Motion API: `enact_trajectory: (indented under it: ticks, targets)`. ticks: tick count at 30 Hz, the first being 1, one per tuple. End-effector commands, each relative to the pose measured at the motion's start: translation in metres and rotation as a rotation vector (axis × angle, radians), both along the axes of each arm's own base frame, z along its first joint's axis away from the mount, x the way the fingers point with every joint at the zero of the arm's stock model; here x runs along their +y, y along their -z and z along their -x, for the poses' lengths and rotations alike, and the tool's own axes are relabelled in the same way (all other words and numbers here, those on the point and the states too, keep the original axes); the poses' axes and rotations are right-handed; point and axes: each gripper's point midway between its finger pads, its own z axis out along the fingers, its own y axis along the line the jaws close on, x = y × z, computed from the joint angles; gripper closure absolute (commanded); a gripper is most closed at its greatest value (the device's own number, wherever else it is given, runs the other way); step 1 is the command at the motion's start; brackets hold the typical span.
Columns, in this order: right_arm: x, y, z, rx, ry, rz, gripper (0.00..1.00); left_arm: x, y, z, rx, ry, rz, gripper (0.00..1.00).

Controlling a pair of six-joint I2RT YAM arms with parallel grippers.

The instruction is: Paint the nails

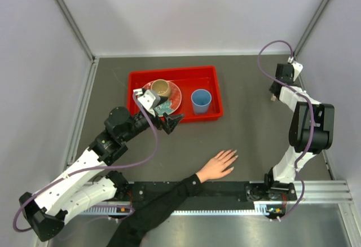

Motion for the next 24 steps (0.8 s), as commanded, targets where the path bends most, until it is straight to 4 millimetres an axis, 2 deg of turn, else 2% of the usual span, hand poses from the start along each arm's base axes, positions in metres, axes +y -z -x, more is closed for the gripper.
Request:
enact_trajectory:
  ticks: [1, 5, 8, 10, 11, 13, 15, 16, 17, 18, 19, 20, 21, 22, 24]
  targets:
    - [-0.004, -0.020, -0.016, -0.059, -0.002, 0.014, 0.63, -0.002, -0.017, 0.003, -0.044, 0.021, 0.046, 0.01]
    - [0.000, -0.026, -0.016, -0.026, -0.020, 0.011, 0.44, -0.003, -0.016, 0.003, -0.043, 0.022, 0.045, 0.01]
    - [0.003, -0.046, -0.010, -0.019, -0.008, 0.042, 0.31, -0.003, -0.016, 0.003, -0.044, 0.022, 0.044, 0.01]
    - [0.006, -0.081, -0.004, -0.063, 0.009, 0.086, 0.20, -0.002, -0.015, 0.003, -0.043, 0.019, 0.043, 0.01]
    - [0.010, -0.084, 0.007, -0.020, 0.006, 0.086, 0.18, -0.002, -0.015, 0.002, -0.042, 0.016, 0.044, 0.01]
    - [0.023, -0.118, 0.014, -0.056, -0.025, 0.061, 0.17, -0.002, -0.017, 0.004, -0.042, 0.021, 0.050, 0.01]
    - [0.042, -0.128, 0.030, -0.044, -0.081, 0.014, 0.16, -0.003, -0.017, 0.004, -0.040, 0.024, 0.054, 0.01]
    - [0.052, -0.155, 0.042, -0.110, -0.116, 0.004, 0.16, -0.003, -0.019, 0.005, -0.035, 0.026, 0.057, 0.01]
    - [0.071, -0.166, 0.050, -0.138, -0.189, -0.011, 0.14, -0.002, -0.022, 0.005, -0.026, 0.022, 0.060, 0.01]
    - [0.090, -0.167, 0.057, -0.165, -0.278, -0.052, 0.13, 0.000, -0.028, 0.002, -0.018, 0.000, 0.066, 0.01]
    - [0.103, -0.182, 0.068, -0.211, -0.329, -0.056, 0.10, 0.002, -0.051, 0.002, -0.021, -0.014, 0.091, 0.01]
    - [0.108, -0.210, 0.087, -0.288, -0.363, -0.051, 0.07, 0.006, -0.050, 0.002, 0.022, -0.032, 0.064, 0.01]
    - [0.116, -0.218, 0.099, -0.306, -0.404, -0.073, 0.03, 0.012, -0.057, -0.002, 0.037, -0.075, 0.058, 0.01]
    - [0.118, -0.228, 0.110, -0.326, -0.418, -0.082, 0.02, 0.017, -0.090, -0.002, 0.015, -0.101, 0.098, 0.01]
    - [0.125, -0.259, 0.132, -0.400, -0.456, -0.108, 0.01, 0.025, -0.106, -0.002, 0.021, -0.134, 0.104, 0.01]
